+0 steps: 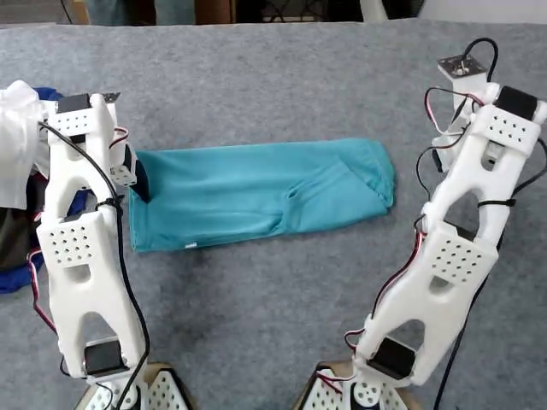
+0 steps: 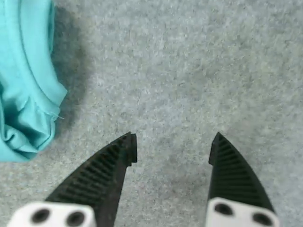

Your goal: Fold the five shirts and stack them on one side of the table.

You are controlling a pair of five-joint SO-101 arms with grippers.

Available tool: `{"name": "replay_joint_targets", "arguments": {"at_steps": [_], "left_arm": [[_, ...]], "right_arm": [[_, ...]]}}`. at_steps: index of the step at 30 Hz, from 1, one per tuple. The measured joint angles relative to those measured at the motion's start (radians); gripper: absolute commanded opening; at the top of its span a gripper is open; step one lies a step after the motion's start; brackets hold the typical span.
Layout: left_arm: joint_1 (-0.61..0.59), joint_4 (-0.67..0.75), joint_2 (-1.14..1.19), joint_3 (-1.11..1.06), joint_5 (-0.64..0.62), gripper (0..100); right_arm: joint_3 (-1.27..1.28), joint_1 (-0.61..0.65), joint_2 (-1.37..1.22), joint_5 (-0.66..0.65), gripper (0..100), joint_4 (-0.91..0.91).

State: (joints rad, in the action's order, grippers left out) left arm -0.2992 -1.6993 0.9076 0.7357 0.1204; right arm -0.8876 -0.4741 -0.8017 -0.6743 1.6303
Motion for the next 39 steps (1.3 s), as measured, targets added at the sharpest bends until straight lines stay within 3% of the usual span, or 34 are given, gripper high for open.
{"name": "replay_joint_targets", "arguments": {"at_steps": [10, 17, 21, 32, 39], "left_arm": [[0.051, -0.003, 0.074, 0.009, -0.071, 10], [0.078, -0.003, 0.077, 0.009, -0.077, 5], [0.083, -0.003, 0.078, 0.009, -0.078, 3], [0.143, -0.052, 0.052, 0.086, -0.08, 3], [0.333, -0.051, -0.052, 0.087, -0.08, 3]], "right_arm": [[0.284, 0.0, 0.0, 0.161, 25.4, -0.261], [0.367, 0.0, 0.0, 0.43, 25.4, -0.496], [0.367, -0.002, 0.0, 0.519, 25.4, -0.563], [0.331, -0.118, 0.0, 0.548, 25.4, -0.624], [0.328, -0.158, 0.0, 0.546, 25.4, -0.689]]}}
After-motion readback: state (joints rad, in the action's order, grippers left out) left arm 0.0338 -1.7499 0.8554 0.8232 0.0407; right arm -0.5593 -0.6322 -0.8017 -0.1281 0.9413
